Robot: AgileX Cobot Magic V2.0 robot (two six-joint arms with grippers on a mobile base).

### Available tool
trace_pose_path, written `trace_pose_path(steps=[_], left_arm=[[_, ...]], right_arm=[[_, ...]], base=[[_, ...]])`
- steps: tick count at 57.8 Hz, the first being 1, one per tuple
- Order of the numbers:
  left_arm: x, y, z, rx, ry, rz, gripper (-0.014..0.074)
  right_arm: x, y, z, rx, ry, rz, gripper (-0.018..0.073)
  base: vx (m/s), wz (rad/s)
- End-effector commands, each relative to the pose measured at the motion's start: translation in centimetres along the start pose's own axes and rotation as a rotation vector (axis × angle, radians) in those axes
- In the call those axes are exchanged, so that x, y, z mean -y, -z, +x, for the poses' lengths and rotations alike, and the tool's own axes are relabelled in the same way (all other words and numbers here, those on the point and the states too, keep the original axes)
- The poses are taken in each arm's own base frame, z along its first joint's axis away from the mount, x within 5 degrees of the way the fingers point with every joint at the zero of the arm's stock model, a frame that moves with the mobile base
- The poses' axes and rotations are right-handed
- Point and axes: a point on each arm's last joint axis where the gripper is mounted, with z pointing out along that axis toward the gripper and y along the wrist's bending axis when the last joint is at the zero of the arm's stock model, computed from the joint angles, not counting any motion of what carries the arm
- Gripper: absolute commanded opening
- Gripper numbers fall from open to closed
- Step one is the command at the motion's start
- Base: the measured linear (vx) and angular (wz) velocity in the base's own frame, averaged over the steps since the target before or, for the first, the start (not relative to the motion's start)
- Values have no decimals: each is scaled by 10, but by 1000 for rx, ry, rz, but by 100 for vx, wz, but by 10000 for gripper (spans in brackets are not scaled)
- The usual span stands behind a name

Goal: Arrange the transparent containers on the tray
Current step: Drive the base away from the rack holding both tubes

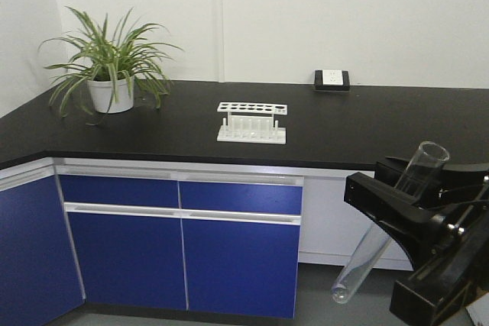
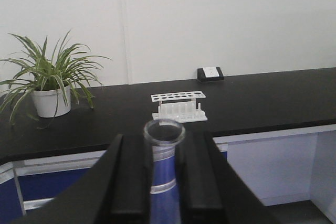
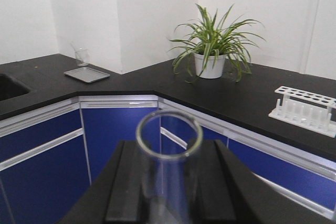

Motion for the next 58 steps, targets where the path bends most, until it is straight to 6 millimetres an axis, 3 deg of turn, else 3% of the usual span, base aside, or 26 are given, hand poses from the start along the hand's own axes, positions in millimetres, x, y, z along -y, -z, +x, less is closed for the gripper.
trace_pose_path(steps=[1, 21, 58], left_arm=[[3, 2, -19, 111, 11, 29, 132], [3, 2, -19, 111, 11, 29, 132], [3, 2, -19, 111, 11, 29, 132]], right_arm=[[0, 4, -19, 124, 12, -1, 146], [0, 4, -19, 124, 12, -1, 146], [0, 4, -19, 124, 12, -1, 146]], base=[[-24, 15], [-19, 30], [-9, 53]])
